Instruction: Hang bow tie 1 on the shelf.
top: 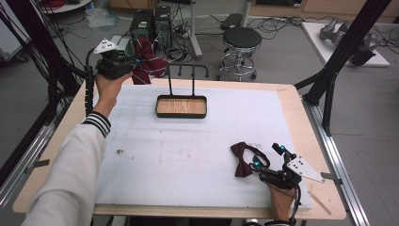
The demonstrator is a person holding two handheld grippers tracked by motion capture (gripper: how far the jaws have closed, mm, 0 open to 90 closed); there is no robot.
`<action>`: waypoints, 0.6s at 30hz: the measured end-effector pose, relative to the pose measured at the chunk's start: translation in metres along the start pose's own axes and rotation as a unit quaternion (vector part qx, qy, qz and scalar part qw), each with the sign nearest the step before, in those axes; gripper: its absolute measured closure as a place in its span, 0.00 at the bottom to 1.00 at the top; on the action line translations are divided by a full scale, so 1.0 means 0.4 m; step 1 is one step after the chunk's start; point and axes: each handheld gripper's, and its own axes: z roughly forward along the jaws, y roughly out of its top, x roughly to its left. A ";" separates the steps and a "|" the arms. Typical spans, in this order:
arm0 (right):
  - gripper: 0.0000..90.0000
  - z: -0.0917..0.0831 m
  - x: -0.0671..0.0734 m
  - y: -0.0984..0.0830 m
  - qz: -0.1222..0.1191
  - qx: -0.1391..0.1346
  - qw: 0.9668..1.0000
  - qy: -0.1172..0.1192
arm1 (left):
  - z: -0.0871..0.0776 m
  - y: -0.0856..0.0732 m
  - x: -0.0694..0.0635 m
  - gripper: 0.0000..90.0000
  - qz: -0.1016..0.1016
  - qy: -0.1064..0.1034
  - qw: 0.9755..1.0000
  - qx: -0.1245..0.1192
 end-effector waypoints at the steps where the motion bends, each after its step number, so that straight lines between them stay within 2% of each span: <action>1: 0.10 0.000 0.001 0.000 0.001 0.001 1.000 0.000 | -0.003 -0.005 0.004 0.82 -0.003 -0.001 1.000 0.000; 5: 0.10 0.000 0.000 0.000 -0.002 0.001 1.000 0.000 | -0.016 -0.021 0.017 0.82 -0.007 -0.012 1.000 0.001; 9: 0.10 0.000 0.001 0.000 -0.001 0.001 1.000 0.000 | -0.023 -0.030 0.024 0.82 0.005 -0.011 1.000 0.020; 12: 0.10 0.000 0.001 0.000 -0.003 0.000 1.000 0.000 | -0.027 -0.038 0.026 0.82 0.007 -0.015 1.000 0.020; 18: 0.10 0.000 0.001 0.000 -0.004 0.000 1.000 0.000 | -0.030 -0.077 0.028 0.82 0.005 -0.026 0.999 0.040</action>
